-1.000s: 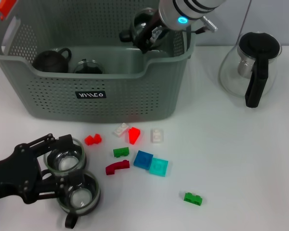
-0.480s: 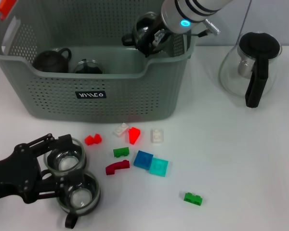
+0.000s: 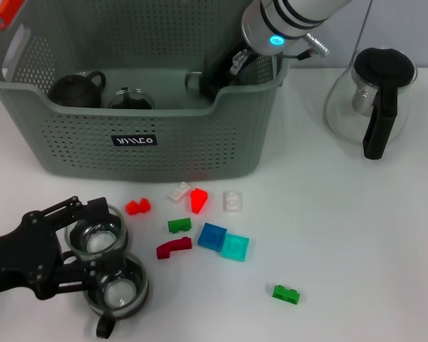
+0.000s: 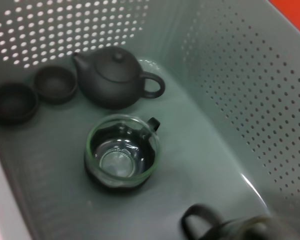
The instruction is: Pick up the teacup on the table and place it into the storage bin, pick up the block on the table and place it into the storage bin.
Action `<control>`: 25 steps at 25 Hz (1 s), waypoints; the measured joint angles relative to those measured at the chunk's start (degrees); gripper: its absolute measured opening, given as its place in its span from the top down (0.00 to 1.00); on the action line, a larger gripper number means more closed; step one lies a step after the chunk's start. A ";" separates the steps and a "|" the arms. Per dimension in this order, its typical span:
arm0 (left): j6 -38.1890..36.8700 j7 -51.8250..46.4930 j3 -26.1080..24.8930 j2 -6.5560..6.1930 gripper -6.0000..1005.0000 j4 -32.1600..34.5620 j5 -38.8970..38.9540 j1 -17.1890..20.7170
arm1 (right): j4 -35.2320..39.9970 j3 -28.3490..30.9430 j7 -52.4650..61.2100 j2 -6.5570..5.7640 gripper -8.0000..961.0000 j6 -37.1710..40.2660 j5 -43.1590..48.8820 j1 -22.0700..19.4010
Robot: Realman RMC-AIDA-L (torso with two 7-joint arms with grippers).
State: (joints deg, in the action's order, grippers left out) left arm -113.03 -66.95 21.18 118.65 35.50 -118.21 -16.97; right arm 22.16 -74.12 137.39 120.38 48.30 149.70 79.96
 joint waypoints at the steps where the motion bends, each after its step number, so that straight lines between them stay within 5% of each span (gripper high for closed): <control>1: 0.00 0.00 0.00 0.00 0.11 0.00 0.00 -0.04 | 0.07 -0.02 0.50 -0.01 0.87 -0.27 0.00 -0.13; 11: 0.00 -0.20 -0.97 0.00 0.11 0.01 0.00 0.07 | 15.53 5.33 -0.46 -0.16 0.54 1.46 -3.53 -7.48; 16: -0.14 -0.22 -1.55 -0.03 0.11 0.01 0.00 0.10 | 27.41 8.80 -15.81 -0.64 0.44 5.44 -29.43 -19.89; 21: -0.35 -0.26 -1.64 -0.08 0.11 0.01 0.05 -0.09 | 23.62 14.64 -38.53 -2.82 0.43 24.63 -59.78 -30.18; 25: -0.35 -0.28 -1.63 -0.09 0.11 0.01 0.07 -0.24 | 18.59 18.91 -50.66 -4.77 0.44 44.55 -67.15 -36.86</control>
State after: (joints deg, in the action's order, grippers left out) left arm -113.38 -67.23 19.56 118.57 35.51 -118.14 -17.21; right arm 40.74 -55.21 86.73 115.61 92.85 82.55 43.10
